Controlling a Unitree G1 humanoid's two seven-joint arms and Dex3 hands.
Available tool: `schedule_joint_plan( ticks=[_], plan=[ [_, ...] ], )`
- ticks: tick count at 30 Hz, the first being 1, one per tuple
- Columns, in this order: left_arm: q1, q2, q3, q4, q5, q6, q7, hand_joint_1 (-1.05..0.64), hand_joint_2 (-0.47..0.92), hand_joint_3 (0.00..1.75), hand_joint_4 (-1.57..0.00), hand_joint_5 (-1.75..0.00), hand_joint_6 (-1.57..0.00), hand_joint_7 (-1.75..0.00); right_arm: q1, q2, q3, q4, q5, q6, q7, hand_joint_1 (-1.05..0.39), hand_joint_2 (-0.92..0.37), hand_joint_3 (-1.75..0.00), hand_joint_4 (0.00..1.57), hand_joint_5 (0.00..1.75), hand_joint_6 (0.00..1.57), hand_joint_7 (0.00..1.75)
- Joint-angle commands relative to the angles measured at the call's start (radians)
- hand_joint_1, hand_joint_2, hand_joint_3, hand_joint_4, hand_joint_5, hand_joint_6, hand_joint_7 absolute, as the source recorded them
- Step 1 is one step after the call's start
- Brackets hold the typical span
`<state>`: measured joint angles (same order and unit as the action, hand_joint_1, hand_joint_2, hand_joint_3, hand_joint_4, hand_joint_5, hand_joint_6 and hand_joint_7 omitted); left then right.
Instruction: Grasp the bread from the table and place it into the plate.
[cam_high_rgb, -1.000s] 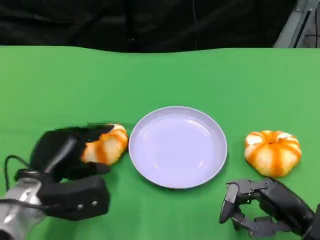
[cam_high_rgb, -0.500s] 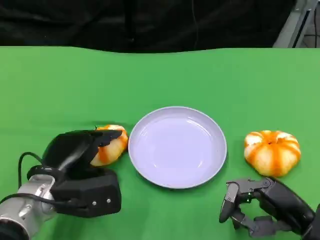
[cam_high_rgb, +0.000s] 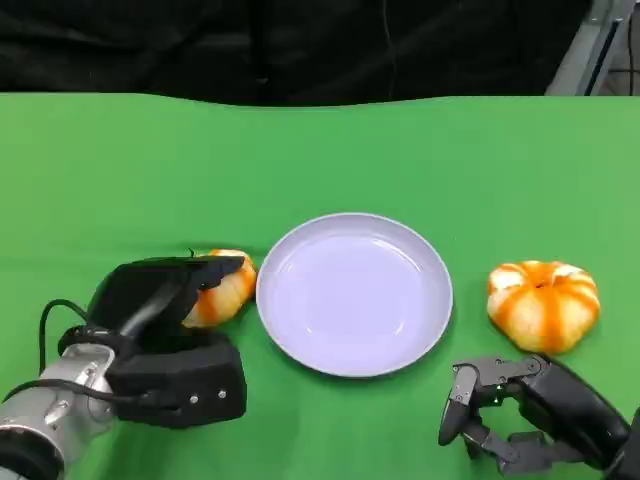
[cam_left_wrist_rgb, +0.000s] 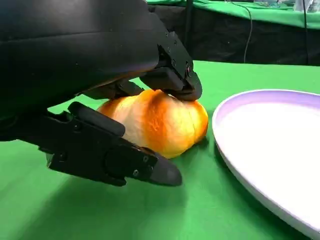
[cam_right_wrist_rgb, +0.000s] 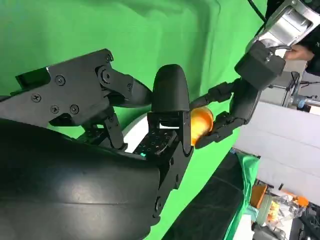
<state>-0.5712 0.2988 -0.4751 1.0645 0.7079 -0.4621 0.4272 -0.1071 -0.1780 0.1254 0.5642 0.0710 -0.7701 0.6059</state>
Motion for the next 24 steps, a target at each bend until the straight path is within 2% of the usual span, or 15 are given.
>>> schedule_joint_plan(
  ticks=[1,15,16,17,18,19,20,21,22,24],
  plan=[
    [0.0,0.013,-0.009,0.028,0.004,0.014,-0.003,-0.14,0.9,0.02,-0.58,0.0,-0.54,0.0,0.011,-0.015,-0.006,-0.008,0.004,0.002,-0.005,-0.08,-0.77,-0.75,0.73,1.66,0.81,1.14],
    [-0.006,0.014,-0.012,0.034,0.004,0.04,-0.004,-0.02,0.88,0.0,-0.61,-0.01,-0.57,-0.01,0.014,-0.015,-0.006,-0.015,0.011,0.018,-0.001,-0.08,-0.78,-0.74,0.72,1.67,0.81,1.14],
    [-0.006,0.005,-0.006,0.034,0.002,0.059,0.011,-0.04,0.88,0.0,-0.68,-0.05,-0.65,-0.05,0.014,-0.016,-0.006,-0.016,0.008,0.015,-0.002,-0.08,-0.78,-0.74,0.72,1.67,0.81,1.14],
    [-0.007,-0.002,-0.002,0.036,0.0,0.073,0.023,-0.07,0.88,0.0,-0.71,-0.32,-0.83,-0.1,0.014,-0.016,-0.007,-0.015,0.008,0.012,-0.002,-0.09,-0.78,-0.74,0.72,1.67,0.8,1.14],
    [-0.007,-0.007,0.0,0.036,-0.002,0.083,0.032,-0.09,0.88,0.0,-0.61,-0.73,-0.96,-0.14,0.013,-0.017,-0.007,-0.014,0.008,0.01,-0.002,-0.09,-0.78,-0.74,0.72,1.67,0.8,1.14],
    [-0.007,-0.01,0.001,0.037,-0.003,0.089,0.037,-0.1,0.88,0.0,-0.57,-0.88,-1.0,-0.15,0.013,-0.017,-0.007,-0.014,0.008,0.009,-0.001,-0.09,-0.78,-0.74,0.71,1.67,0.8,1.14],
    [-0.006,-0.011,0.001,0.04,-0.003,0.083,0.048,-0.1,0.88,0.0,-0.55,-0.97,-1.02,-0.16,0.013,-0.017,-0.007,-0.012,0.006,0.007,-0.003,-0.09,-0.78,-0.74,0.71,1.67,0.8,1.14],
    [-0.006,-0.012,0.0,0.043,-0.003,0.078,0.057,-0.1,0.88,0.0,-0.5,-1.17,-1.01,-0.26,0.012,-0.017,-0.007,-0.011,0.004,0.006,-0.004,-0.08,-0.78,-0.74,0.72,1.68,0.8,1.14],
    [-0.006,-0.012,-0.001,0.046,-0.003,0.075,0.064,-0.11,0.87,0.0,-0.45,-1.31,-0.86,-0.6,0.012,-0.017,-0.007,-0.011,0.003,0.005,-0.005,-0.08,-0.78,-0.74,0.72,1.68,0.8,1.14],
    [-0.004,-0.016,0.001,0.051,-0.005,0.07,0.085,-0.11,0.87,0.0,-0.44,-1.42,-0.72,-0.93,0.013,-0.017,-0.007,-0.013,0.004,0.009,-0.004,-0.09,-0.78,-0.74,0.71,1.68,0.8,1.15]
  ],
)
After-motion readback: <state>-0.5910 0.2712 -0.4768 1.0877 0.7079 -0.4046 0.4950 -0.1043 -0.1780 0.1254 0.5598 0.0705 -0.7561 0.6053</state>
